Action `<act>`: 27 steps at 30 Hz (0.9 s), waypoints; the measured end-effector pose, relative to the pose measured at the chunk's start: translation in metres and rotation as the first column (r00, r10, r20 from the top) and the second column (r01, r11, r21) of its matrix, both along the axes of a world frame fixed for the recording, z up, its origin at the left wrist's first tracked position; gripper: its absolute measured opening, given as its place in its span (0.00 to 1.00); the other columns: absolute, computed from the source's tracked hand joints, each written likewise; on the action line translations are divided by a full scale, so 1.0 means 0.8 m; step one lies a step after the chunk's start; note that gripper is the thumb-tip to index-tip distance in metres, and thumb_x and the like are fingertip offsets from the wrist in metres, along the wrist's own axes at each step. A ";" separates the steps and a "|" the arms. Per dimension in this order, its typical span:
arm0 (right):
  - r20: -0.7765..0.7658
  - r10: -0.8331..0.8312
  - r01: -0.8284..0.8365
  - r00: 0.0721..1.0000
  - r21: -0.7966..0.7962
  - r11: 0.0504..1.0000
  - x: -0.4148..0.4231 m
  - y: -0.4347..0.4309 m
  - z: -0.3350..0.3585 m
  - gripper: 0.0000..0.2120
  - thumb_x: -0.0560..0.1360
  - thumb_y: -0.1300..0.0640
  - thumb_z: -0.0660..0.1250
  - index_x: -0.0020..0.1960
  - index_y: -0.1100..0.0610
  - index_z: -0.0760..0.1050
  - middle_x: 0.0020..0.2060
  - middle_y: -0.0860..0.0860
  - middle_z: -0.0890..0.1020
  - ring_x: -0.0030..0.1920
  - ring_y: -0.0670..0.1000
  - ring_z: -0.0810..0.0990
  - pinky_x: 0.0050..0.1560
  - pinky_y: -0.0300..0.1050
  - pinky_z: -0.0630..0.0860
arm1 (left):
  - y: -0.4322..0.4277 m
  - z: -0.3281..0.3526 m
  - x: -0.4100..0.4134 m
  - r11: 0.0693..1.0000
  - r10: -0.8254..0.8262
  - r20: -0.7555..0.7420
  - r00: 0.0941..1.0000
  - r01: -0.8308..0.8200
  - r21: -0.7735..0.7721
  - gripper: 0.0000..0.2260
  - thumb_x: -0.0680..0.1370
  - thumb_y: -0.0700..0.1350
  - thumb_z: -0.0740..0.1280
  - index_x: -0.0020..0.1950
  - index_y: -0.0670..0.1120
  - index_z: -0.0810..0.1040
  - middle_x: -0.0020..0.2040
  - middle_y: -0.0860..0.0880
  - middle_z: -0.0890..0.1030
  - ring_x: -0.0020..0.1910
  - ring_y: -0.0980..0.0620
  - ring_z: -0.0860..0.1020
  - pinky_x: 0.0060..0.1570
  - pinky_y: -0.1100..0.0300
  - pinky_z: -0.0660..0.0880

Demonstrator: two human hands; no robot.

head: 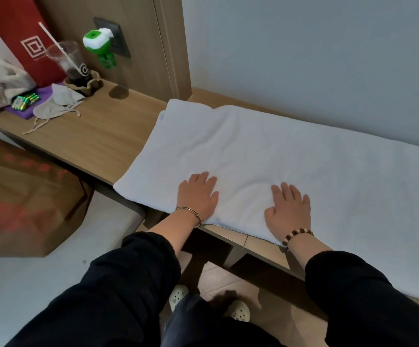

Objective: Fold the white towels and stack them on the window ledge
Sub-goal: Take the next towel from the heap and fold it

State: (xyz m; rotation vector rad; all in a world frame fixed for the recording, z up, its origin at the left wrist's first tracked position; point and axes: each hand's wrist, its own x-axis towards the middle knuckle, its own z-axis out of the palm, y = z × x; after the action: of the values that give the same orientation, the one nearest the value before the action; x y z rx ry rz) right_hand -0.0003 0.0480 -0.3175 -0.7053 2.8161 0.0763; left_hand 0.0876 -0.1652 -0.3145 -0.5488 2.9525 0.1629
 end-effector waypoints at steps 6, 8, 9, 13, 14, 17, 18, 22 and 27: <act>-0.143 -0.116 0.112 0.983 -0.036 0.993 -0.021 0.016 0.020 0.14 0.76 0.55 0.52 0.51 0.58 0.75 0.47 0.51 0.75 0.49 0.54 0.71 0.50 0.49 0.63 | 0.032 0.007 0.013 0.993 -0.053 -0.243 0.969 0.078 0.094 0.11 0.78 0.46 0.57 0.47 0.44 0.77 0.46 0.47 0.77 0.47 0.47 0.75 0.38 0.57 0.66; -0.171 -0.176 0.146 0.969 -0.176 0.974 -0.028 0.007 0.018 0.15 0.76 0.57 0.52 0.49 0.60 0.76 0.47 0.54 0.76 0.49 0.56 0.72 0.50 0.50 0.64 | 0.029 0.008 0.004 0.982 -0.070 -0.324 0.943 0.123 0.146 0.10 0.72 0.42 0.56 0.39 0.43 0.77 0.39 0.47 0.77 0.39 0.44 0.77 0.32 0.58 0.67; -0.156 -0.175 0.133 0.972 -0.248 0.960 -0.031 -0.004 0.017 0.15 0.76 0.57 0.52 0.50 0.62 0.76 0.50 0.56 0.77 0.51 0.57 0.72 0.52 0.51 0.64 | 0.022 0.008 -0.002 0.976 -0.082 -0.334 0.939 0.145 0.166 0.10 0.69 0.40 0.57 0.38 0.43 0.78 0.40 0.47 0.78 0.38 0.43 0.77 0.31 0.57 0.69; -0.042 -0.094 0.081 0.995 -0.255 0.964 -0.046 -0.076 0.024 0.23 0.78 0.53 0.50 0.70 0.59 0.64 0.73 0.58 0.60 0.73 0.57 0.58 0.71 0.55 0.54 | -0.014 0.005 -0.033 0.970 0.081 -0.329 0.941 0.002 0.244 0.16 0.66 0.32 0.66 0.53 0.40 0.81 0.61 0.37 0.77 0.57 0.36 0.76 0.52 0.46 0.73; -0.024 -0.077 0.069 0.997 -0.235 0.970 -0.052 -0.097 0.026 0.23 0.80 0.52 0.50 0.74 0.58 0.59 0.76 0.57 0.55 0.75 0.56 0.53 0.73 0.55 0.50 | -0.026 0.008 -0.039 0.958 0.156 -0.335 0.929 -0.059 0.282 0.18 0.68 0.31 0.65 0.57 0.40 0.79 0.65 0.37 0.73 0.62 0.36 0.72 0.57 0.47 0.70; 0.010 -0.072 0.072 0.997 -0.208 0.976 -0.078 -0.152 0.026 0.26 0.81 0.50 0.48 0.77 0.57 0.49 0.77 0.55 0.47 0.77 0.54 0.46 0.74 0.56 0.45 | -0.068 0.018 -0.056 0.927 0.325 -0.365 0.873 -0.218 0.305 0.20 0.73 0.35 0.64 0.66 0.43 0.73 0.70 0.42 0.67 0.68 0.42 0.65 0.63 0.52 0.62; 0.020 -0.081 0.083 0.997 -0.192 0.978 -0.086 -0.165 0.023 0.27 0.81 0.50 0.47 0.77 0.57 0.48 0.77 0.54 0.46 0.77 0.54 0.45 0.74 0.57 0.45 | -0.085 0.018 -0.062 0.896 0.402 -0.371 0.837 -0.276 0.349 0.21 0.74 0.38 0.65 0.67 0.43 0.71 0.70 0.44 0.67 0.69 0.44 0.64 0.64 0.53 0.61; 0.057 -0.088 0.093 0.994 -0.086 0.992 -0.098 -0.178 -0.001 0.29 0.81 0.47 0.45 0.78 0.56 0.43 0.77 0.53 0.44 0.77 0.53 0.43 0.75 0.57 0.45 | -0.144 0.018 -0.091 0.583 0.741 -0.183 0.646 -0.484 0.652 0.25 0.76 0.48 0.67 0.70 0.42 0.66 0.67 0.45 0.69 0.67 0.46 0.67 0.65 0.53 0.65; 0.024 -0.113 0.115 0.993 -0.107 0.988 -0.096 -0.175 -0.011 0.30 0.78 0.46 0.43 0.78 0.55 0.47 0.78 0.52 0.46 0.77 0.52 0.45 0.75 0.54 0.44 | -0.191 0.029 -0.118 0.419 0.836 0.004 0.549 -0.642 0.642 0.23 0.72 0.55 0.69 0.62 0.43 0.72 0.61 0.45 0.75 0.58 0.45 0.73 0.55 0.57 0.70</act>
State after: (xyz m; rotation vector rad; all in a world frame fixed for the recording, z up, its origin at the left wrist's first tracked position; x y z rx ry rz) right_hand -0.0768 -0.0918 -0.3267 -0.5630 2.8541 -0.1020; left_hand -0.0069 -0.3183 -0.2910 -1.8415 2.3803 1.3148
